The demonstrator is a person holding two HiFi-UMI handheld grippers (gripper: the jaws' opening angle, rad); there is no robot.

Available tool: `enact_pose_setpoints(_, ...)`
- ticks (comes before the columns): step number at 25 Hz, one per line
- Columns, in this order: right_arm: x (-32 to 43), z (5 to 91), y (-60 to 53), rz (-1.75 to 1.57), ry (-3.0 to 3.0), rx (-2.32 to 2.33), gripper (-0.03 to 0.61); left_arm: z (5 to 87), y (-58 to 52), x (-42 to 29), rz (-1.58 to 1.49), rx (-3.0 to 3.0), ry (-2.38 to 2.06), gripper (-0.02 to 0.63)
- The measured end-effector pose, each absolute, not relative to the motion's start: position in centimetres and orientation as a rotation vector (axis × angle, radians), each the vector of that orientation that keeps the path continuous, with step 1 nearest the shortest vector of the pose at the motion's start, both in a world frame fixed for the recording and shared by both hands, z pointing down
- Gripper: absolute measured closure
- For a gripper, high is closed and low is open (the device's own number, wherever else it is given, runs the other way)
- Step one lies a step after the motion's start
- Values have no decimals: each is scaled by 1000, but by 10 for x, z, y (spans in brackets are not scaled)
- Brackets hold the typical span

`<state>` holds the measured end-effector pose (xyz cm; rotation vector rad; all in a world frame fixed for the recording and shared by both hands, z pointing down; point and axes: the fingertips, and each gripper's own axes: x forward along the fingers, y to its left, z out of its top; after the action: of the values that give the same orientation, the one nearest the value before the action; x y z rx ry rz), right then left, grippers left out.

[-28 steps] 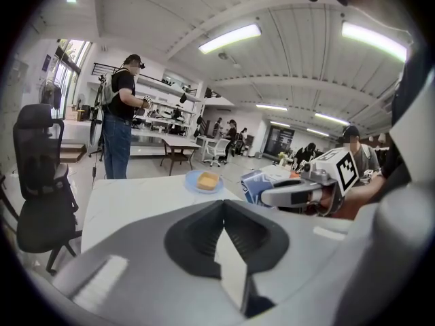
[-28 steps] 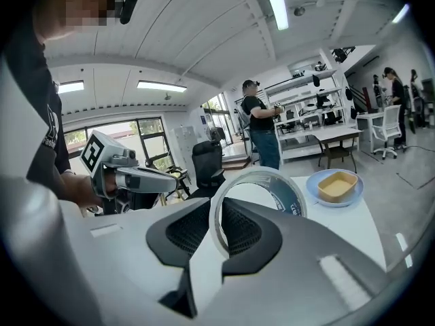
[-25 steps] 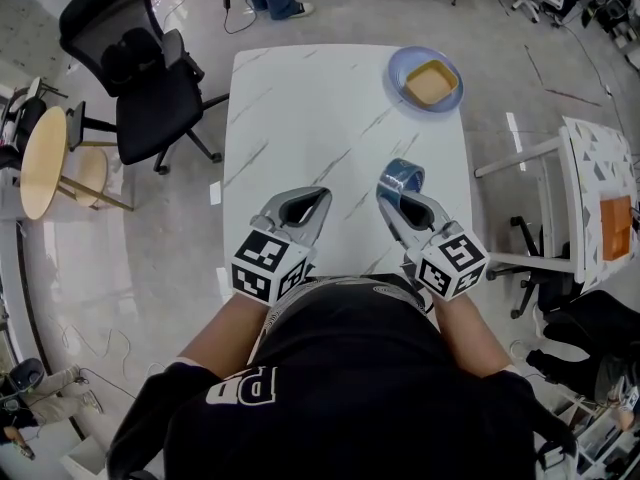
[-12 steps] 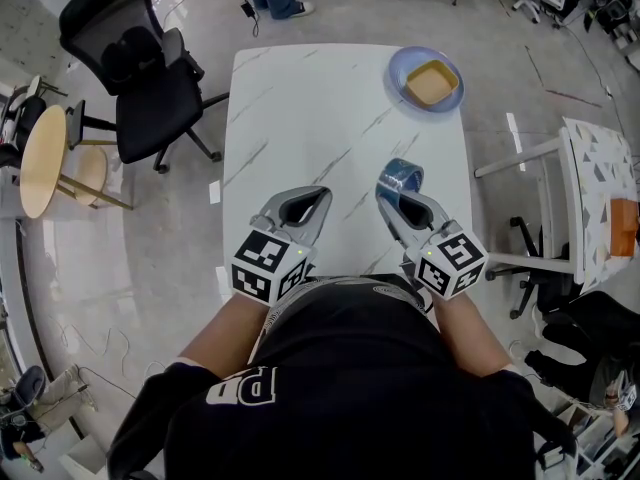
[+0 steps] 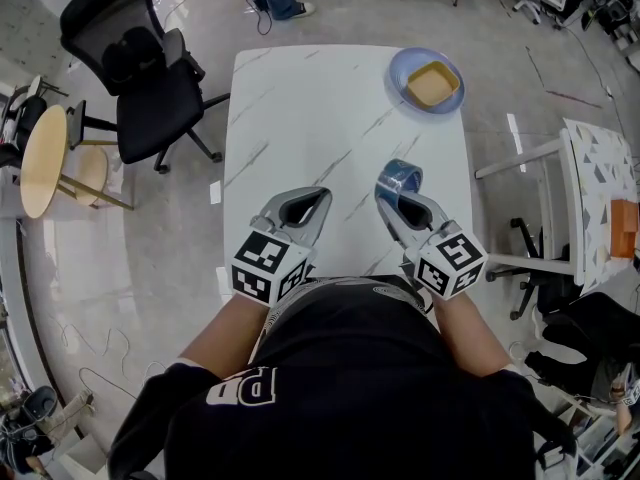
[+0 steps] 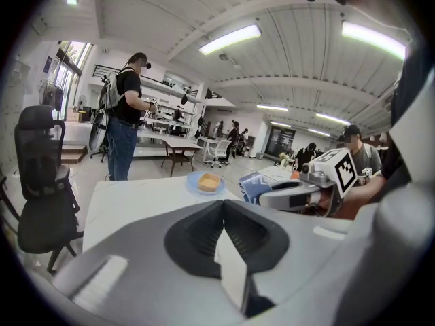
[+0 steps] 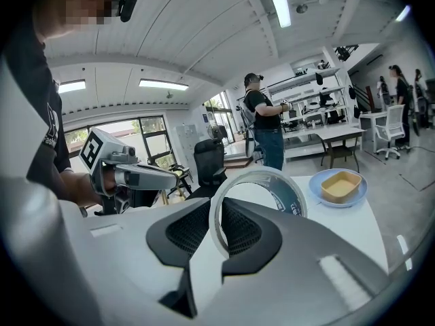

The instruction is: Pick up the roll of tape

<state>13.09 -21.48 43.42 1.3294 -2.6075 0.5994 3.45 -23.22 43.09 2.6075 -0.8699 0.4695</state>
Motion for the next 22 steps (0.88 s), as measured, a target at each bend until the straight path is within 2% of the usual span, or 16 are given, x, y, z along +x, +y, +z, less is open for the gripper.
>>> enact_pose_setpoints(22,126,439,-216,555,-2596,1267,528,430,-235,37,485,2605,-875,555)
